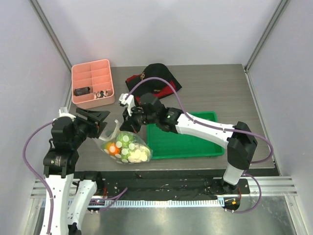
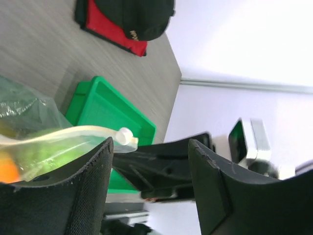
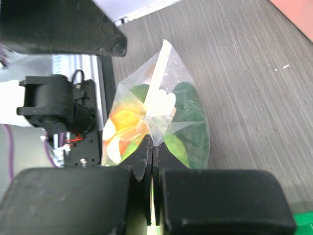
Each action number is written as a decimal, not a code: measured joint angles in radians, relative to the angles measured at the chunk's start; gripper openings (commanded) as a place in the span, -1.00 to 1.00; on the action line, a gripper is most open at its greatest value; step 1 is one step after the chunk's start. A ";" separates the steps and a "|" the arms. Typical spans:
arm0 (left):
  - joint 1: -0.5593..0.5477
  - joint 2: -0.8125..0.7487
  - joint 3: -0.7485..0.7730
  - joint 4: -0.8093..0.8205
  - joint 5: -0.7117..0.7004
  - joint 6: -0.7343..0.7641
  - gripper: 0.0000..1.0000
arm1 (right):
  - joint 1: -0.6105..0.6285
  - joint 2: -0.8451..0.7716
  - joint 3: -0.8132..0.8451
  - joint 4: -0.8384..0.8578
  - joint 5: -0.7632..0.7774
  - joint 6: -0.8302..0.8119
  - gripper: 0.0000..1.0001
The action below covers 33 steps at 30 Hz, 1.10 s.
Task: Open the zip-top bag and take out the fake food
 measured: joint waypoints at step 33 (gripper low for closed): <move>-0.164 0.354 0.141 -0.332 -0.003 -0.282 -0.40 | 0.139 -0.015 0.056 -0.145 0.249 -0.254 -0.97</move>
